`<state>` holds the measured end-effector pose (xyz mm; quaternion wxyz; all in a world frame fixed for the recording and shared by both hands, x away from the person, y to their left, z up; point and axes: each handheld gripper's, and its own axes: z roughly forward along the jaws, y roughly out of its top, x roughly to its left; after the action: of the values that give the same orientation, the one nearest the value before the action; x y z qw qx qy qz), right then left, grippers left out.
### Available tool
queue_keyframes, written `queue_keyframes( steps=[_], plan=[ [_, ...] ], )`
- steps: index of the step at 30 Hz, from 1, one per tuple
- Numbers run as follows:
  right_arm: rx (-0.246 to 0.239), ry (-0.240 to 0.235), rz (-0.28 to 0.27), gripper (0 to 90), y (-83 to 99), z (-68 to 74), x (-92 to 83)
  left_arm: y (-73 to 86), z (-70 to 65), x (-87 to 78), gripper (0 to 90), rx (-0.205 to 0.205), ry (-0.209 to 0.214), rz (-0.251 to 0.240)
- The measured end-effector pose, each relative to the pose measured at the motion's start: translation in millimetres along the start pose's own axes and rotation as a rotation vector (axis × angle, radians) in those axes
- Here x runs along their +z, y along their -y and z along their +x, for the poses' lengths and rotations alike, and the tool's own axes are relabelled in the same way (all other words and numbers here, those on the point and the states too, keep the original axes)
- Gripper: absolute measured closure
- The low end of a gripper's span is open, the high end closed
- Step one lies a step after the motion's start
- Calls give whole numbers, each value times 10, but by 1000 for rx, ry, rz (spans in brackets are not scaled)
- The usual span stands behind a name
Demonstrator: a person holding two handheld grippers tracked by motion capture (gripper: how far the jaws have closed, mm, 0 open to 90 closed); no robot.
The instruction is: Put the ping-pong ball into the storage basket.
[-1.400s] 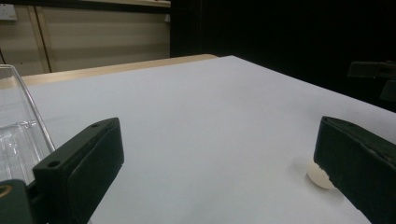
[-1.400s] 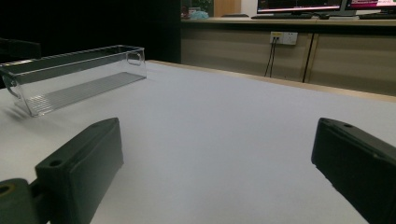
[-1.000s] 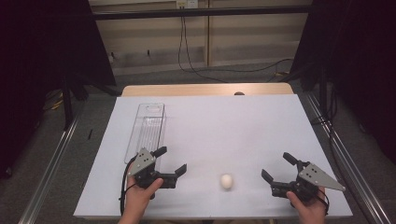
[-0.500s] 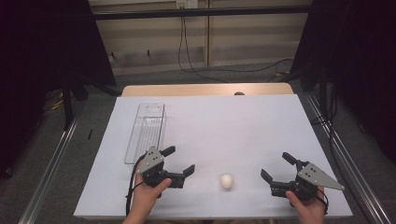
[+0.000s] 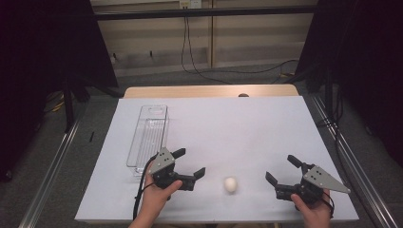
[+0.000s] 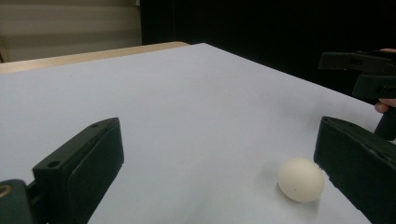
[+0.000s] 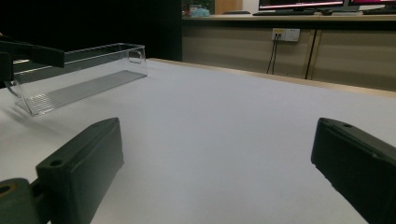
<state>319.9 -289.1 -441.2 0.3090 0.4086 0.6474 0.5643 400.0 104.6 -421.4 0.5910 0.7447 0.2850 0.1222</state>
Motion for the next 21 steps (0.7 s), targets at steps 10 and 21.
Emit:
queue_keyframes(
  steps=[10, 21],
  plan=[
    [3, -6, 2, 21, 7, 6, 12, 24, -49, 78, 17, 4, 18, 19],
    [3, 1, -2, 21, 4, 13, 12, 13, -100, 184, 17, -3, 43, 33]
  ],
)
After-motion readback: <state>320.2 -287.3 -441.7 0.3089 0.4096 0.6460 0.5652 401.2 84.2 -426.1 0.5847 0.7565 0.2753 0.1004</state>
